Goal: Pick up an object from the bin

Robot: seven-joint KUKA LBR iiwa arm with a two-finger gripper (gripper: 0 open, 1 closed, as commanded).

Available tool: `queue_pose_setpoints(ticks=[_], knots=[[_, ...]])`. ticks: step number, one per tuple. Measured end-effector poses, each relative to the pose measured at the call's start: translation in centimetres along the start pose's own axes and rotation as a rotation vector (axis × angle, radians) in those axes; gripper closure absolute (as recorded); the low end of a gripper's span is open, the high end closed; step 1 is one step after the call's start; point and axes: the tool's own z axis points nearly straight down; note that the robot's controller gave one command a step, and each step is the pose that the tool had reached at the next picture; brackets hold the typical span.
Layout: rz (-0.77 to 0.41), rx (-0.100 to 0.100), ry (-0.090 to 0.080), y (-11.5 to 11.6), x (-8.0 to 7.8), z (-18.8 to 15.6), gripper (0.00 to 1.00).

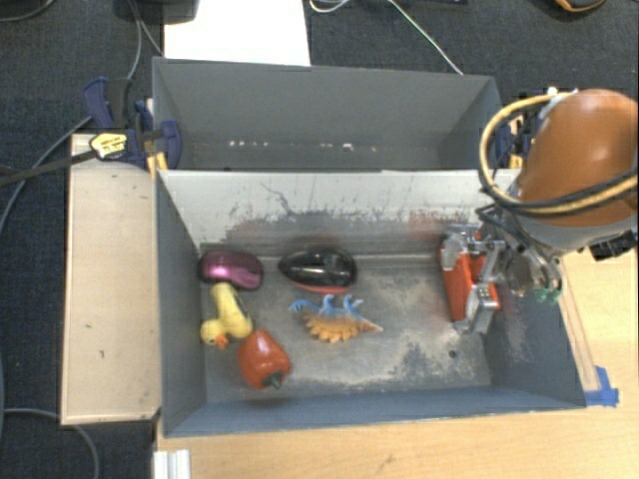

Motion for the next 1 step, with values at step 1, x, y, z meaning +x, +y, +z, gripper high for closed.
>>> queue_pose_setpoints(ticks=[1], knots=[[-0.003, 0.001, -0.009, 0.03, -0.15, -0.45, 0.00]])
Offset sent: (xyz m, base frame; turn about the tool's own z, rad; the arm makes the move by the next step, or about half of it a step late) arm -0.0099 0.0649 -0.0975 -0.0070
